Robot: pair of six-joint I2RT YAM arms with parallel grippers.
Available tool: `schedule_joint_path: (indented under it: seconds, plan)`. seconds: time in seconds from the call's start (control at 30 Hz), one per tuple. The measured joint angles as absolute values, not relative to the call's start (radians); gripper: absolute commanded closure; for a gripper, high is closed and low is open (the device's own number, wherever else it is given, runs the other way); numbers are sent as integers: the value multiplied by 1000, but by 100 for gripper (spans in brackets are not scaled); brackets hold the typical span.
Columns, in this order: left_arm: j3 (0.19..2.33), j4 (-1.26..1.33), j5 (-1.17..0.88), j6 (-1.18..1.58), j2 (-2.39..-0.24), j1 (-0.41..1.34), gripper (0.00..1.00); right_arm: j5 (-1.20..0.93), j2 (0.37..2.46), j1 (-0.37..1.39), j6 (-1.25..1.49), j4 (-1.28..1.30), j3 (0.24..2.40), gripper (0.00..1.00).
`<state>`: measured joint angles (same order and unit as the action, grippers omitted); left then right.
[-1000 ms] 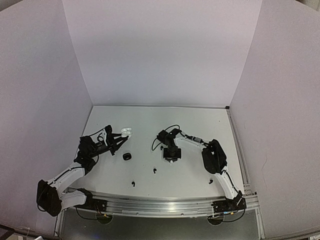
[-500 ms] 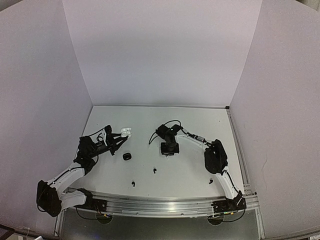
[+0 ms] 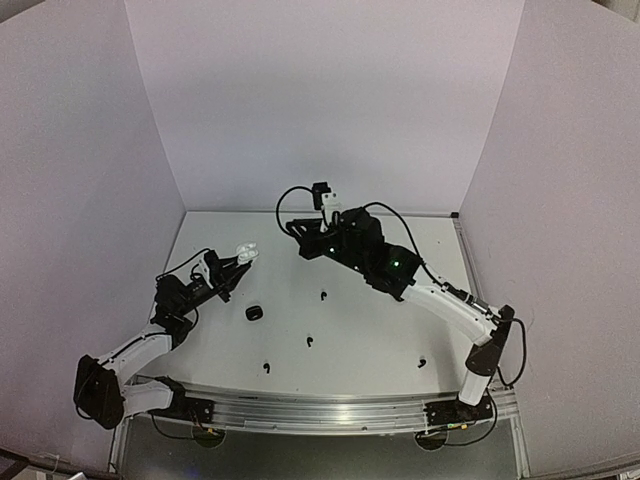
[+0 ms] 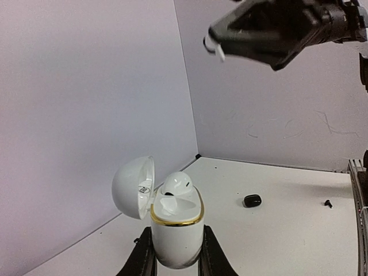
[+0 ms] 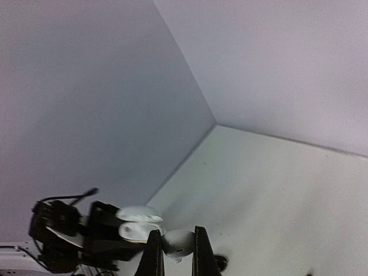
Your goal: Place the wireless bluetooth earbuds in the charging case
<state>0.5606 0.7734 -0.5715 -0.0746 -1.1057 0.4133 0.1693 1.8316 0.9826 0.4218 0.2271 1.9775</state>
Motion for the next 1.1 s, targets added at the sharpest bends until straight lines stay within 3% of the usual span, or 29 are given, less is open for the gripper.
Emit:
schedule_joint_path:
  seconds: [0.17,0.37,1.1]
  plan:
    - [558,842,-562,-75,-1132,414,100,111,1939,1029,349,20,2033,100]
    - [558,892,-543,-67,-1149,414,100,63,2068,1040,305,-46,2049,100]
    - [558,908,-462,-43,-1169,416,100,52,2146,1070,252,-169,2072,100]
